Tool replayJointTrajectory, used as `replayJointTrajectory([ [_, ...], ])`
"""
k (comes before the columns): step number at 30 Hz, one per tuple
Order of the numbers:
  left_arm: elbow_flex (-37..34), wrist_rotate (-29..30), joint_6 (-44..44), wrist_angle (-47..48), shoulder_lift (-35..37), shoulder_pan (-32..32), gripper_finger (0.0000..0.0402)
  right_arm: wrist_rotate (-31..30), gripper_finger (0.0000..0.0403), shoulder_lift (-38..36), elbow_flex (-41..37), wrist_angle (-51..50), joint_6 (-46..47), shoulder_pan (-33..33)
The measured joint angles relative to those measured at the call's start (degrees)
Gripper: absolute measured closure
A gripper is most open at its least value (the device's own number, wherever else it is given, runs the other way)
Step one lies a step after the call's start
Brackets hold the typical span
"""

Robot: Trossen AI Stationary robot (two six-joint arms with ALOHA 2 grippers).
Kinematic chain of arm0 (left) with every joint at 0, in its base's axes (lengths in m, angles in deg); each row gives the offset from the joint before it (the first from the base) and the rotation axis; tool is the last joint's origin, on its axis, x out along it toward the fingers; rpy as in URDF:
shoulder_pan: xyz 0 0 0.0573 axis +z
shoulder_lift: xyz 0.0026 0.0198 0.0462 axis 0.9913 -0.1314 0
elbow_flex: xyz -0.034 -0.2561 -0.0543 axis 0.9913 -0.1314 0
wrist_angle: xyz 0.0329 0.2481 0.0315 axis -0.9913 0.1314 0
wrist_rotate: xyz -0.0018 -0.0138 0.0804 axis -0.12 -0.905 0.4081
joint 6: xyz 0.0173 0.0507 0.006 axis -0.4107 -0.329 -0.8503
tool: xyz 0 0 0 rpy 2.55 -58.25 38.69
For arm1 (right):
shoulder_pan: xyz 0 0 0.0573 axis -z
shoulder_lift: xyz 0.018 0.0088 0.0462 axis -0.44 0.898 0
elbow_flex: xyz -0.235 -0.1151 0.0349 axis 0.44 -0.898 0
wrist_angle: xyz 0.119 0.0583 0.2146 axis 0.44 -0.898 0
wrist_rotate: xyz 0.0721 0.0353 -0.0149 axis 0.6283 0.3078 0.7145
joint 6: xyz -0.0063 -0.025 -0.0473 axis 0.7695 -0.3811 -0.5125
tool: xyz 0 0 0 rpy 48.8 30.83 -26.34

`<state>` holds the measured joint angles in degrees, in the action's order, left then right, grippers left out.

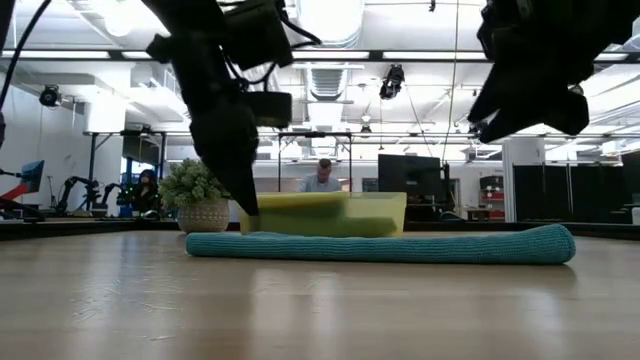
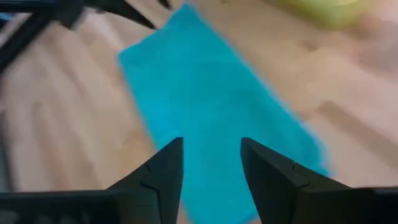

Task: Fold microfiber towels
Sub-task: Fold the light blue towel

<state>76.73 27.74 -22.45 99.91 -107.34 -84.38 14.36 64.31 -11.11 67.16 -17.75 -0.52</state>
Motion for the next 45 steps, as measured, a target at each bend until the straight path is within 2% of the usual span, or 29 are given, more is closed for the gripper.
replayJointTrajectory([
  [5, 0.1, -3.5, -5.6, -5.4, -3.3, -0.8, 0.0300, 3.1, 0.0283, 4.6, 0.0, 10.7, -0.1, -1.1],
  [9, 0.7, -3.3, -5.6, -5.1, -5.9, -0.7, 0.0381, 4.4, 0.0348, 11.0, 0.0, 18.2, 3.4, -1.2],
  [10, 0.6, -3.3, -4.2, -4.9, -6.4, -0.7, 0.0391, 5.1, 0.0367, 12.8, 0.3, 18.0, 4.7, -1.2],
  [12, 0.6, -3.4, -0.9, -5.1, -7.2, -0.9, 0.0391, 5.7, 0.0386, 16.2, 1.5, 15.6, 7.0, -1.2],
  [20, 0.5, -7.2, 9.2, -7.1, -7.9, -8.1, 0.0400, 7.7, 0.0394, 26.1, 7.9, -5.2, 14.7, -1.1],
  [24, 0.5, -9.1, 14.8, -11.9, -8.0, -13.7, 0.0401, 7.6, 0.0394, 26.4, 8.4, -7.6, 10.7, -0.7],
  [28, 0.7, -11.9, 18.6, -21.8, -9.5, -18.9, 0.0401, 7.6, 0.0394, 26.1, 8.2, -7.9, 4.1, 1.5],
  [30, 1.1, -12.3, 20.9, -22.3, -10.2, -20.5, 0.0401, 7.3, 0.0394, 25.7, 8.2, -8.0, 1.7, 2.4],
  [34, 1.5, -8.0, 22.8, -18.0, -7.7, -21.9, 0.0401, 0.5, 0.0394, 21.7, 9.7, -7.9, -0.3, 1.1],
  [39, 1.8, -5.0, 14.8, -18.6, -1.6, -20.5, 0.0401, -7.7, 0.0394, 15.7, 11.8, -7.0, 1.5, -3.9],
  [42, 2.2, -8.9, 9.6, -19.1, -1.1, -16.2, 0.0402, -11.6, 0.0394, 14.4, 14.0, -3.9, 2.8, -7.3],
  [45, 3.6, -13.6, 5.3, -21.2, -4.1, -10.8, 0.0402, -15.1, 0.0394, 15.2, 16.6, -3.1, 2.9, -10.7],
])
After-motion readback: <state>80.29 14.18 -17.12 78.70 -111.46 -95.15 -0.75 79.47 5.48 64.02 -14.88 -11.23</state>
